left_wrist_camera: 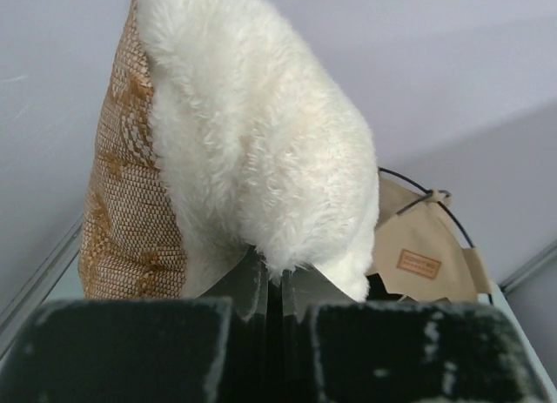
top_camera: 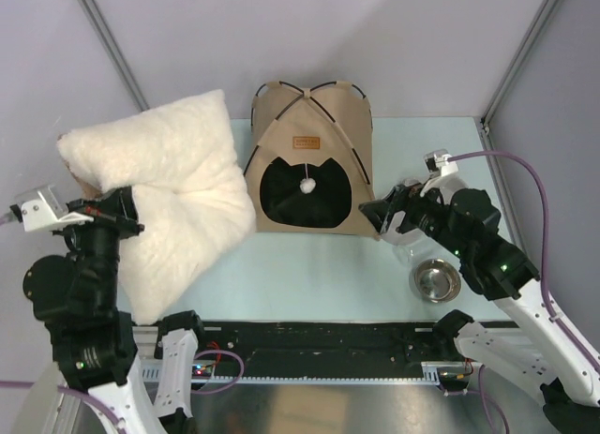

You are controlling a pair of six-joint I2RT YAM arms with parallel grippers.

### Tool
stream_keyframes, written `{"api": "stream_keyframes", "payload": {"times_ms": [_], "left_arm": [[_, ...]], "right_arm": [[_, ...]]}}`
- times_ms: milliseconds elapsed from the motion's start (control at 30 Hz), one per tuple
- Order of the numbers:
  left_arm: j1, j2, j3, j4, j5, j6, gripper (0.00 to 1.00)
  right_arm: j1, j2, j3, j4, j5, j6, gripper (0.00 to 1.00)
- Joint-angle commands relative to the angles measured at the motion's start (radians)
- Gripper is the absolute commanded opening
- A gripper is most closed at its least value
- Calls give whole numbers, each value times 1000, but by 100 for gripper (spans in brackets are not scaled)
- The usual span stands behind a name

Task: Set up the pet tent

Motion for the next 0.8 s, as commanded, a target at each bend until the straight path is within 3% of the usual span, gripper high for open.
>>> {"api": "stream_keyframes", "payload": {"times_ms": [0, 233, 467, 600, 767], "left_arm": [[-10, -34, 82, 19, 89, 11, 0], [-90, -13, 160, 22, 254, -77, 0], [-170, 30, 117, 65, 371, -203, 0], [-213, 63, 108, 99, 390, -280, 0], [-242, 120, 142, 107, 371, -362, 0]], "right_arm": [[71, 27, 45, 109, 23, 2, 92], [227, 80, 45, 250, 61, -23, 98], [294, 169, 45, 390, 69, -11, 100], [313, 218, 39, 426, 82, -9, 99], [339, 235, -4, 526, -18, 17, 98]]}}
